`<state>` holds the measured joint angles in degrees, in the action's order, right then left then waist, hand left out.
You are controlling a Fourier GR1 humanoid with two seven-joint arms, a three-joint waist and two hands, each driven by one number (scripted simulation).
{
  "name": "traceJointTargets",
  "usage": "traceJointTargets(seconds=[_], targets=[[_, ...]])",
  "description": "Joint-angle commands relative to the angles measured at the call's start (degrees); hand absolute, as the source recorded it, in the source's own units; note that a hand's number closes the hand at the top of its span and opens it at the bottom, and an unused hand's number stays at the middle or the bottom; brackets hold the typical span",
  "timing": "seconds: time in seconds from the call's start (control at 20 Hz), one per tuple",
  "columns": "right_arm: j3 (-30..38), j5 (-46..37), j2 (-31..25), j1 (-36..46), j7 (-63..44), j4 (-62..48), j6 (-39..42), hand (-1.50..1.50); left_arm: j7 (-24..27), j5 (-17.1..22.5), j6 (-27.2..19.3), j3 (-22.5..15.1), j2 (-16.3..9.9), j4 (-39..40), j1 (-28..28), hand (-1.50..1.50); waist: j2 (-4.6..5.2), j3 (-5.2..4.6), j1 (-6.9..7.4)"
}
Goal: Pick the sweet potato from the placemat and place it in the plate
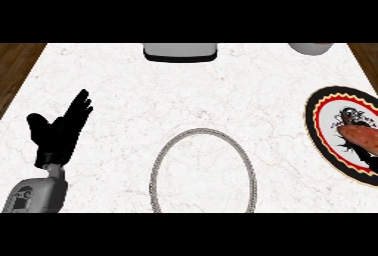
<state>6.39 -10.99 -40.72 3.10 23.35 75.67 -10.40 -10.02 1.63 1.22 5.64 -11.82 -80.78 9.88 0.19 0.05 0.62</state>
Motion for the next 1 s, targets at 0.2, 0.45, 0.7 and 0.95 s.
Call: traceJointTargets(seconds=[0.2,0.45,0.7,0.95], targets=[[-1.9,-9.4,-3.7,11.0,10.5,-26.6,2.4,1.50,1.3,-0.7,-0.9,0.2,1.0,2.6,3.5,0.00,0.42,0.07,0.83],[-1.9,-6.5,-3.4,18.9,13.1,-40.4,14.6,-1.50,1.0,-1.3,-0.4,-1.4,1.6,-1.1,-0.5,0.00,0.37,0.12,1.60],[-0.2,-8.5,-1.6,25.0,25.3,-48.8,12.2,-1.50,1.8,-2.1,-1.3,-1.3,2.5,0.8,0.3,0.00,0.24,0.08,0.74],[5.0,0.1,-2.6,24.9,34.4,-43.5,21.3,-1.50,0.2,-1.0,-0.2,0.9,0.1,2.4,1.4,0.00,-0.10,0.02,-0.36]])
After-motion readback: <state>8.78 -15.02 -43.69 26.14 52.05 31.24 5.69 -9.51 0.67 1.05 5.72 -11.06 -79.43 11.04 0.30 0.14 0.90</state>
